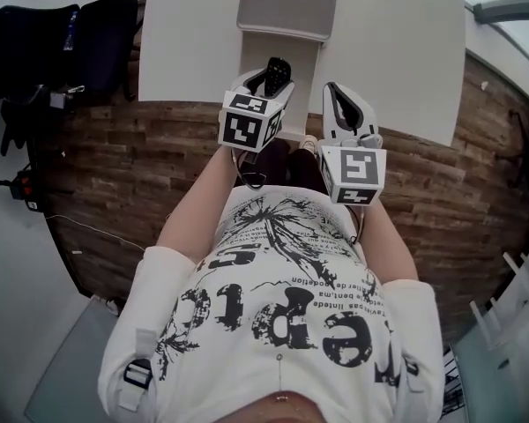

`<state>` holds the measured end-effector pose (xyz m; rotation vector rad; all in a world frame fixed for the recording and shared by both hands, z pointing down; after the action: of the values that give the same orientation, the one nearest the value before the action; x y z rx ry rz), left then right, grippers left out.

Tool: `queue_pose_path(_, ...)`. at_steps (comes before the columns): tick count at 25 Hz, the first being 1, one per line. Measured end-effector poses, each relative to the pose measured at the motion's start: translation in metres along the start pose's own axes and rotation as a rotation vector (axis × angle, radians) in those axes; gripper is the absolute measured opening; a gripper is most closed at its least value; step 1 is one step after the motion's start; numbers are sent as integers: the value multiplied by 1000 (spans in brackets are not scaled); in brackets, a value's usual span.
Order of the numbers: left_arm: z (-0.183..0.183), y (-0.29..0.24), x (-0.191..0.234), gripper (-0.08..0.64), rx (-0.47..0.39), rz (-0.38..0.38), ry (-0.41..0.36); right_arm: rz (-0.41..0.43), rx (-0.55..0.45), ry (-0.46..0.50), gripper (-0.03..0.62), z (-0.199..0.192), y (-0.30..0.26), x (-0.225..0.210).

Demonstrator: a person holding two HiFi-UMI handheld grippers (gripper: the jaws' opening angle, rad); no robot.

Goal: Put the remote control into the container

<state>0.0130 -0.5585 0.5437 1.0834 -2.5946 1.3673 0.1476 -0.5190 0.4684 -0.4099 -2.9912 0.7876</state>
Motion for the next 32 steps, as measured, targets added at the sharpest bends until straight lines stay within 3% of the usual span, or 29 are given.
queue_pose_path(9, -13, -29, 16, 233, 165, 13, 5, -11, 26, -24, 2, -5, -12, -8)
queue_pose_path(21, -17, -50, 21, 233, 187, 32, -4, -49, 52, -33, 2, -5, -28, -31)
queue_pose_path(29, -14, -52, 25, 235, 185, 29, 38, -66, 67, -50, 2, -4, -29, -38)
queue_pose_path(32, -13, -57, 23, 235, 207, 26, 13, -70, 71, -48, 2, -5, -30, -40)
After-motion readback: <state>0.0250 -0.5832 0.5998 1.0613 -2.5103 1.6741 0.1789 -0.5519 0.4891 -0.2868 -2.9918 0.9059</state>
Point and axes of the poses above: the fingertips, and each gripper's own axes: y backward along the fingers, x to its left, z out of its top, the point moved 6 cm from there along y, backward along the fingers, and after that the axes turned 7 degrees about -z, right-handed, at the moved point
